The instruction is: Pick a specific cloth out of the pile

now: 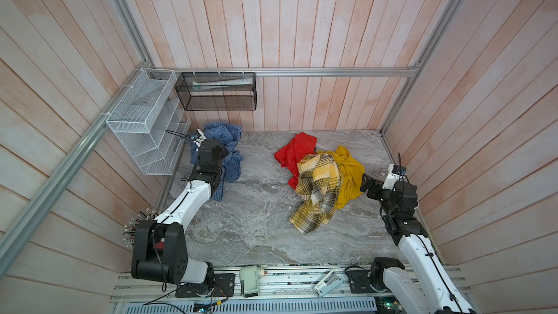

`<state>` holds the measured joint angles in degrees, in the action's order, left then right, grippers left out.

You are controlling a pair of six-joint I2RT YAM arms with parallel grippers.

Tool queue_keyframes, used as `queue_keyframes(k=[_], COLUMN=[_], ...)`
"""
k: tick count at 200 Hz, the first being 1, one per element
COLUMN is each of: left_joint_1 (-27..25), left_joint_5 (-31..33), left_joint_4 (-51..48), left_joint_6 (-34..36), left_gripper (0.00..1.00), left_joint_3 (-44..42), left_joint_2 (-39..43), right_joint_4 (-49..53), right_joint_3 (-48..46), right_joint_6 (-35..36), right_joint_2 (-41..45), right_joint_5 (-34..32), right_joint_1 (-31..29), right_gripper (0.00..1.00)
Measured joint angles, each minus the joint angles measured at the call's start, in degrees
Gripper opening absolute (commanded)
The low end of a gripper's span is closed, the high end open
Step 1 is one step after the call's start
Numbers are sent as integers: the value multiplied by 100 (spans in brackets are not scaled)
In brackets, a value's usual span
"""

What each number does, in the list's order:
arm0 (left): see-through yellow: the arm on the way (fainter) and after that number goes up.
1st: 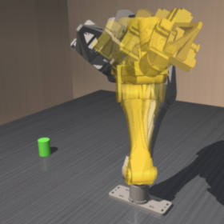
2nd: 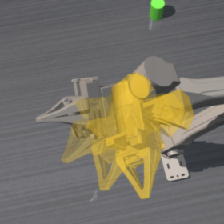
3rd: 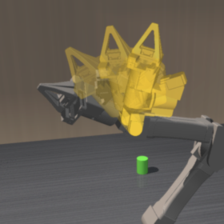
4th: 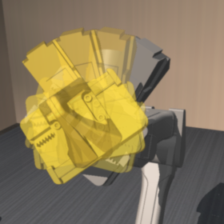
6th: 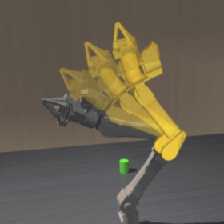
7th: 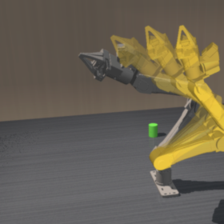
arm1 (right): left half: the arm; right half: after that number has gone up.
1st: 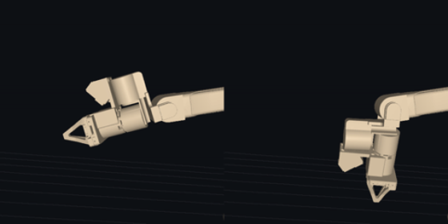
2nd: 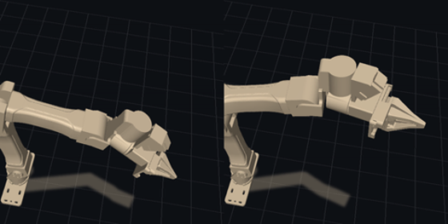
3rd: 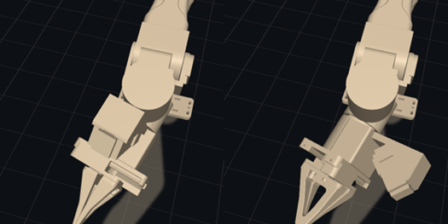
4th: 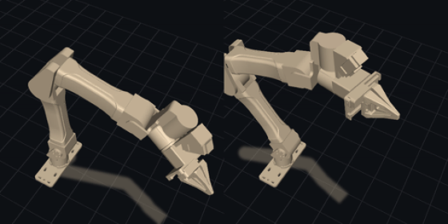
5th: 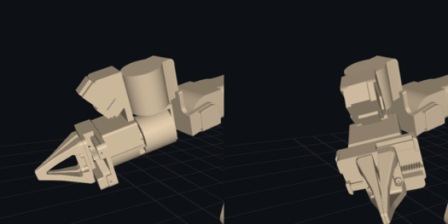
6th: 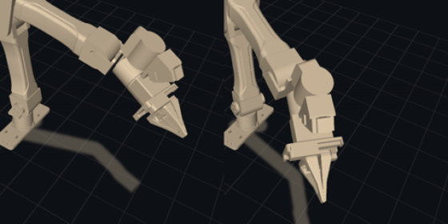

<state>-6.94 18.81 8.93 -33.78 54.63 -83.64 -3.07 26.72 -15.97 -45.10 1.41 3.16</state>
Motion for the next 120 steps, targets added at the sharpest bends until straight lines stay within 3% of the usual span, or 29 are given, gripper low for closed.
queue_keyframes(k=[120], left_joint_1=[140], left_joint_5=[-579], left_joint_4=[-52], left_joint_6=[-903], left_gripper=[0], left_joint_3=[-595], left_joint_2=[-1010], right_joint_4=[2], right_joint_3=[-44], right_joint_6=[-50], right_joint_2=[-68], right_joint_5=[20], right_joint_1=[0], right_gripper=[98])
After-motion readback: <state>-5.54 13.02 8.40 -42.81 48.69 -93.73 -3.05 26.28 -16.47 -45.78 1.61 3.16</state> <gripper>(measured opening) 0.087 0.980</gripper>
